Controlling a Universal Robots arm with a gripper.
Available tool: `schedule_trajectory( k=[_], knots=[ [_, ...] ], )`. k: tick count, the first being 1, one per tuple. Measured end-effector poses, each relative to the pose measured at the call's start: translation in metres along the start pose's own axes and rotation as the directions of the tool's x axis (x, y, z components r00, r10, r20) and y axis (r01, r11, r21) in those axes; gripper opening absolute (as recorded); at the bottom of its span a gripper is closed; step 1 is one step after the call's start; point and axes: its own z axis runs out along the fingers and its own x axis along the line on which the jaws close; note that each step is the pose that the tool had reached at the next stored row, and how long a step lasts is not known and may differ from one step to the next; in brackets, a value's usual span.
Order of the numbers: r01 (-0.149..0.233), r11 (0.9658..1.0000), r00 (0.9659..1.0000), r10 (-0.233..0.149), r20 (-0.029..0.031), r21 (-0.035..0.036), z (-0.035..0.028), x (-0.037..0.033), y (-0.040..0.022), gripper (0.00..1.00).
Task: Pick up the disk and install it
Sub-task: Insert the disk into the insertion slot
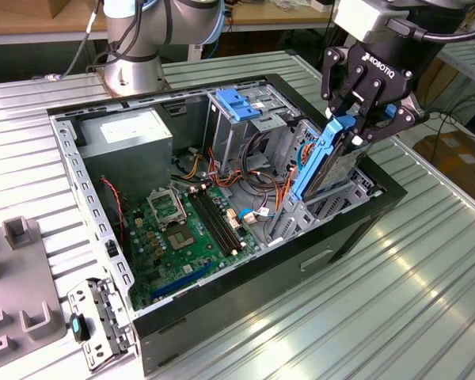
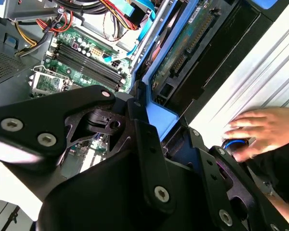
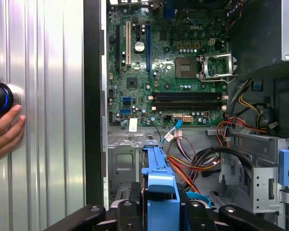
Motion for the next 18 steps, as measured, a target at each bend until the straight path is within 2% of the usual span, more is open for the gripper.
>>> schedule_trajectory(
  k=[18],
  knots=[
    [0.0, 1.0, 1.0, 0.0, 0.0003, 0.0001, 0.0013, 0.0, 0.0, 0.37]
  ],
)
